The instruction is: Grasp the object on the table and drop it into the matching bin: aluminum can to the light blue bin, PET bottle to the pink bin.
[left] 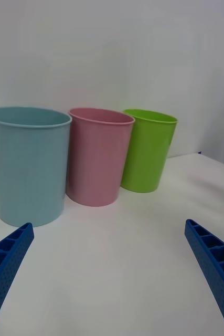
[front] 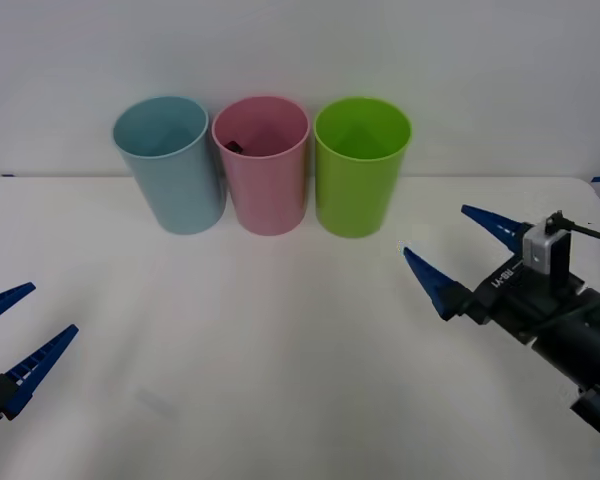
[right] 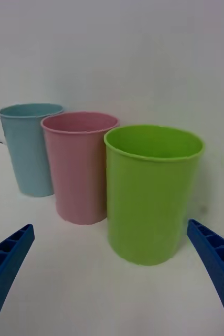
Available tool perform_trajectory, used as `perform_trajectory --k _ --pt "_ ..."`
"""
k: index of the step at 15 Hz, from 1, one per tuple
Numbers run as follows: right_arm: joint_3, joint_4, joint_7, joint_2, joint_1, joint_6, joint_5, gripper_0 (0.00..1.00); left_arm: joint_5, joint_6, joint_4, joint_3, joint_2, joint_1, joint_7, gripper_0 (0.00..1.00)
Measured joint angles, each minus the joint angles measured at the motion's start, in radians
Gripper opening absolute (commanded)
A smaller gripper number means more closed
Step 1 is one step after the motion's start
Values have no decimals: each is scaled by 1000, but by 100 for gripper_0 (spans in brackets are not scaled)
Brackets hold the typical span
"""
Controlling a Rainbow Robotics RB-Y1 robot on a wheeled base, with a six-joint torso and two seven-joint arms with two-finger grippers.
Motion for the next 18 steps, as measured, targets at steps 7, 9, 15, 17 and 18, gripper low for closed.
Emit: perform_trajectory --k 7,9,15,17,18 --pt "-194 67 213 2 164 -254 -139 100 0 0 0 0 0 0 0 100" --pt "-228 124 271 2 174 -328 -174 100 0 0 0 0 0 0 0 100" --pt "-306 296 369 2 176 -527 -237 100 0 0 0 0 0 0 0 100" --pt "-319 328 379 2 185 -562 -253 100 0 0 0 0 0 0 0 100" --pt "-322 336 384 2 190 -572 -257 100 0 0 0 0 0 0 0 100"
